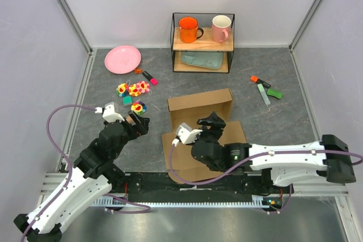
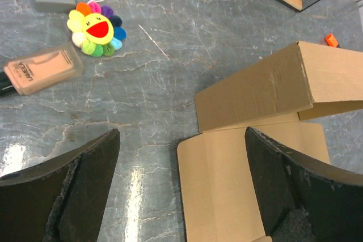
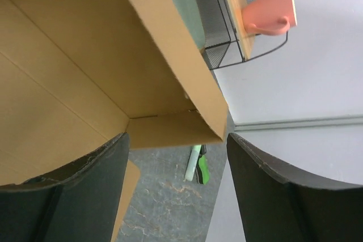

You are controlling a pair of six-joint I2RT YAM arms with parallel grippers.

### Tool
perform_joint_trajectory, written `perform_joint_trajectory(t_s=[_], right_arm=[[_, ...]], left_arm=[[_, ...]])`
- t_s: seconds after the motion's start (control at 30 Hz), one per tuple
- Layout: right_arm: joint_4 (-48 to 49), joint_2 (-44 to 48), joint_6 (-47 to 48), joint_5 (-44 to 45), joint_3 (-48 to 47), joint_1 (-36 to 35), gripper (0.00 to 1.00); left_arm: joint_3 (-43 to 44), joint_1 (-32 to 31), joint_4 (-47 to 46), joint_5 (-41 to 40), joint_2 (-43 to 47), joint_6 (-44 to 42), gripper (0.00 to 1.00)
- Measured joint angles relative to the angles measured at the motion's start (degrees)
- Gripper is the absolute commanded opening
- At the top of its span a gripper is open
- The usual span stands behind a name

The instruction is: Fold the paper box

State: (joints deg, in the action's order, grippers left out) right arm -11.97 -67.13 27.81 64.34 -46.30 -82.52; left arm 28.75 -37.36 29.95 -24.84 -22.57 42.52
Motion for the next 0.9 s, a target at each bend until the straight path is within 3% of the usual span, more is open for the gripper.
perform_joint_trajectory(t_s=[0.23,0.63,0.77,0.9], right_arm=[[7.58,-11.23,4.90,0.79,0.00,1.14,0.70],[20.26,-21.90,13.07,1.16,-5.33,13.33,0.54],[21.97,-24.35,14.69,0.76,-6.49,13.92,0.33],[22.51,-27.08,16.04,1.27,-6.75,14.12,0.19]], left_arm=[[-0.94,0.00,-0.04,1.44,-2.27,1.60,0.96],[-1.29,0.00,1.09,0.94,4.31,2.91,0.96],[-1.29,0.00,1.81,0.83,4.59,2.91,0.97],[-1.29,0.00,1.95,0.74,5.25,2.91,0.97]])
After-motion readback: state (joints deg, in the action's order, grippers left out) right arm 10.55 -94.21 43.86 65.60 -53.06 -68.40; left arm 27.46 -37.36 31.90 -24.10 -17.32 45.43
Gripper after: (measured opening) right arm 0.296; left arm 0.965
